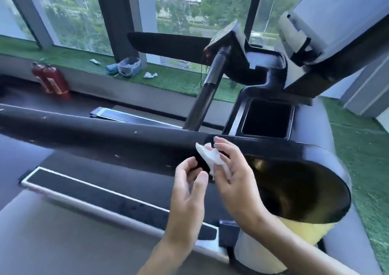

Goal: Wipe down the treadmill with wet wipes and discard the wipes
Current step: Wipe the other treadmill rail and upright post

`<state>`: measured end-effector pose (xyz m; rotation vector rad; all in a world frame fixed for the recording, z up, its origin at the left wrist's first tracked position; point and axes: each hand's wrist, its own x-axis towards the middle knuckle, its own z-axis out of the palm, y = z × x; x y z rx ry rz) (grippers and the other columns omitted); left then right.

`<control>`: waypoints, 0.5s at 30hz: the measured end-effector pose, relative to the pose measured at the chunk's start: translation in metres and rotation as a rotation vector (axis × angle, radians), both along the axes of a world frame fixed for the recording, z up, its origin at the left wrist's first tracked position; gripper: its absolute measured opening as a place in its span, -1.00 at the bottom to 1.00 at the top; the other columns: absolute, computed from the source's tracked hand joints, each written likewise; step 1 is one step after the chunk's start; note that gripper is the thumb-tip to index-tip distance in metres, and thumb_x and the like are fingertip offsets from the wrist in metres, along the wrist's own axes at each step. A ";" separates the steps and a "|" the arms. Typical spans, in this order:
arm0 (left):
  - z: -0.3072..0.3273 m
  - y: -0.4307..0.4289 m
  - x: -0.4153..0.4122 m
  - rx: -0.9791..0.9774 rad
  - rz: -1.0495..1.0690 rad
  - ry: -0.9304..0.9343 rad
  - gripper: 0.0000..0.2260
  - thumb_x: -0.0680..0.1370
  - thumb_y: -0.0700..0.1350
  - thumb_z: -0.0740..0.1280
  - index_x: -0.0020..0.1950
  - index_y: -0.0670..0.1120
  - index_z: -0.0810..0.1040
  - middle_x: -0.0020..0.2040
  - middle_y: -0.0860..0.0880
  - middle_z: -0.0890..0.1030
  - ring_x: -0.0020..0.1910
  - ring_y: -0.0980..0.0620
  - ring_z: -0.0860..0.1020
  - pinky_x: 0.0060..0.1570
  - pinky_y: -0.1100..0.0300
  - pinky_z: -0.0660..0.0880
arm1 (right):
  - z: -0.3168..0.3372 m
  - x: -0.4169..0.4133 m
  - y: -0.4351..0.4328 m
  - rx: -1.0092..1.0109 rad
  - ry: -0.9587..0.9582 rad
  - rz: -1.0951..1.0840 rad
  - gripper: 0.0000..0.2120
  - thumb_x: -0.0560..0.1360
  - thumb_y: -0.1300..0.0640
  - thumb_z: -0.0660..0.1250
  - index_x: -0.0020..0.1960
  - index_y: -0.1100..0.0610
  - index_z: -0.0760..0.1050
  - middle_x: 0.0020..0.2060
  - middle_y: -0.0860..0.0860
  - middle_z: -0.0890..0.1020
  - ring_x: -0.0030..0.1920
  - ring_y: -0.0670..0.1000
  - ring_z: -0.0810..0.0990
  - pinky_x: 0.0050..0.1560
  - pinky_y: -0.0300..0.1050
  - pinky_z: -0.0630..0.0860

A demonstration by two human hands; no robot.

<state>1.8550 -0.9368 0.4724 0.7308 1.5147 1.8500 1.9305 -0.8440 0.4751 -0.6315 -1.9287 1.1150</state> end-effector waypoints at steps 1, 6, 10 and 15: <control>0.002 0.002 0.007 0.043 -0.024 -0.048 -0.62 0.54 0.03 0.23 0.36 0.03 0.43 0.23 0.13 0.60 0.30 0.12 0.51 0.31 0.11 0.45 | 0.000 -0.003 -0.004 -0.092 0.015 0.072 -0.58 0.53 0.42 0.30 0.20 -0.05 0.46 0.30 -0.19 0.52 0.31 -0.14 0.53 0.30 -0.11 0.51; -0.007 0.019 0.014 0.040 0.214 -0.168 -0.59 0.68 -0.10 0.11 0.54 0.07 0.26 0.42 0.07 0.47 0.36 0.22 0.46 0.28 0.27 0.43 | 0.000 -0.016 0.001 0.109 -0.280 0.476 -0.76 0.50 0.41 0.32 0.14 0.26 0.60 0.30 -0.01 0.54 0.36 -0.11 0.46 0.34 -0.31 0.38; -0.036 0.031 0.021 0.010 0.520 -0.287 -0.61 0.65 -0.15 0.05 0.40 0.10 0.47 0.32 -0.02 0.57 0.32 0.00 0.52 0.36 -0.03 0.40 | 0.030 -0.009 0.047 0.322 -0.358 0.619 -0.45 0.35 0.42 0.11 0.24 0.22 0.61 0.31 -0.03 0.57 0.33 -0.14 0.49 0.35 -0.28 0.38; -0.071 0.061 0.065 -0.218 0.813 -0.103 -0.57 0.69 -0.23 0.03 0.55 0.04 0.27 0.49 0.17 0.36 0.45 0.25 0.30 0.47 0.26 0.22 | 0.046 -0.020 0.124 0.704 -0.512 0.621 -0.50 0.54 0.32 0.14 0.45 0.11 0.44 0.37 -0.17 0.44 0.46 -0.22 0.26 0.48 -0.37 0.08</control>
